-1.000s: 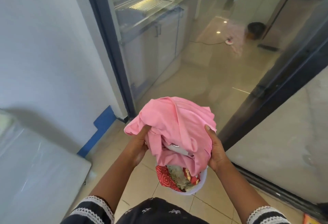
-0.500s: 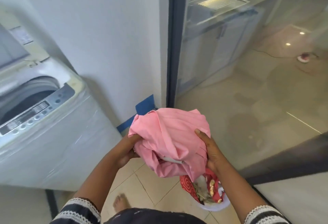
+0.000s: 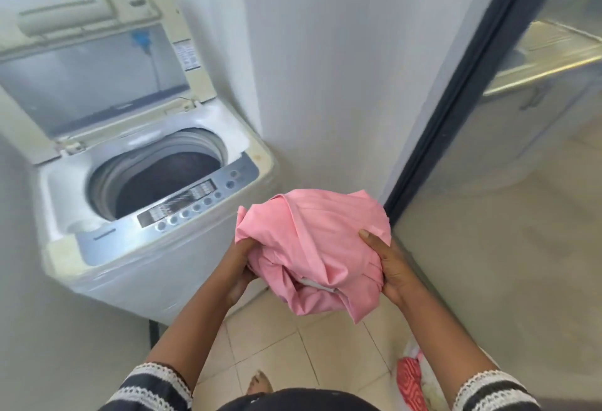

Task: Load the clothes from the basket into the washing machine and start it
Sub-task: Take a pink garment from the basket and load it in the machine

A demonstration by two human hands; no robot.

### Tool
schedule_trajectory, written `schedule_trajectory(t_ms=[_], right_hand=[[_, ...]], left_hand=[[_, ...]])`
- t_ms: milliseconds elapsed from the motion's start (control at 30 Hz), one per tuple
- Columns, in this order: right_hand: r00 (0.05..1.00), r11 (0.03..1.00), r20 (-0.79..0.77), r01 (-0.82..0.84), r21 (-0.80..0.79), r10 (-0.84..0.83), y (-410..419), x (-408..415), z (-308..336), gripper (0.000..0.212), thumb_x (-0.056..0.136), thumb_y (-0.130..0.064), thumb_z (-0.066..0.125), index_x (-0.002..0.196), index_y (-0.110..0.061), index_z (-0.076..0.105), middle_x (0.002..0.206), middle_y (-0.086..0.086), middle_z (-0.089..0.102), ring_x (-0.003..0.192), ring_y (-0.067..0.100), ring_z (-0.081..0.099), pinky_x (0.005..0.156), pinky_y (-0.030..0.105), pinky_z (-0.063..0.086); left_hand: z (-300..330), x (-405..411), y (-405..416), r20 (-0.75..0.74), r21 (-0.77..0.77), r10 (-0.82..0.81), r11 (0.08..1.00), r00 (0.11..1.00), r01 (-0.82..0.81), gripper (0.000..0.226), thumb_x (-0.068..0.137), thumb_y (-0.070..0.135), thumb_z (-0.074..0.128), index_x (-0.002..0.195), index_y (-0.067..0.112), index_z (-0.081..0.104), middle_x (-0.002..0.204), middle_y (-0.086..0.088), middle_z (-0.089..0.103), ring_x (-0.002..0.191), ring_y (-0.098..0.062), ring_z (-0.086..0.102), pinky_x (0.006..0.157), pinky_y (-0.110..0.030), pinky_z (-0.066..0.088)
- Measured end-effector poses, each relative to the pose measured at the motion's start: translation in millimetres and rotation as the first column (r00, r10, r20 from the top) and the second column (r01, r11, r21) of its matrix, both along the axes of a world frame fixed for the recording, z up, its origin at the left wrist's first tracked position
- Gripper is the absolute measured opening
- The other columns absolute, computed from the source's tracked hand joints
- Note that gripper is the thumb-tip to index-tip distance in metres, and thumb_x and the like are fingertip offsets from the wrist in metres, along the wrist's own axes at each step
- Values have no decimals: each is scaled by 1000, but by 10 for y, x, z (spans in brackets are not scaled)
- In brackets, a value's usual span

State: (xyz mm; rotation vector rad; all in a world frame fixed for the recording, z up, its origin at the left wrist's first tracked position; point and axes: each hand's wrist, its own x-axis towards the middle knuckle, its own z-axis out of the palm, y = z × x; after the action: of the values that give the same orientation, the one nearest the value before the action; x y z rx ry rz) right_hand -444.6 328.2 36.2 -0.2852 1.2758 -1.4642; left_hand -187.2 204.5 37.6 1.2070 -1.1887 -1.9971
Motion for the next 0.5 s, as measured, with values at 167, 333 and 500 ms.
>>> schedule_trajectory(t_ms=[167, 333, 500], right_hand=[[990, 991, -82, -123, -58, 118, -846, 512, 202, 106, 40, -39, 99, 135, -22, 55, 125, 7, 69, 114, 29, 66, 85, 41, 57], [955, 957, -161, -267, -115, 248, -1594, 997, 482, 114, 35, -39, 100, 137, -23, 51, 128, 5, 67, 114, 26, 66, 86, 41, 58], [871, 877, -302, -449, -172, 387, -2386, 1418, 651, 93, 54, -24, 93, 138, -21, 50, 131, 4, 65, 120, 24, 62, 101, 46, 51]], left_hand=[[133, 602, -604, -73, -72, 124, 989, 990, -129, 89, 67, 42, 68, 149, 32, 36, 133, -3, 64, 108, -16, 69, 73, -33, 58], [230, 1124, -1002, -189, -97, 326, 933, 926, -348, 60, 81, 22, 53, 140, 20, 47, 109, 6, 73, 94, -6, 68, 70, -25, 56], [169, 1551, -1434, -298, -41, 511, 837, 806, -545, 55, 79, 14, 48, 133, 19, 51, 110, 8, 72, 101, -11, 63, 76, -27, 56]])
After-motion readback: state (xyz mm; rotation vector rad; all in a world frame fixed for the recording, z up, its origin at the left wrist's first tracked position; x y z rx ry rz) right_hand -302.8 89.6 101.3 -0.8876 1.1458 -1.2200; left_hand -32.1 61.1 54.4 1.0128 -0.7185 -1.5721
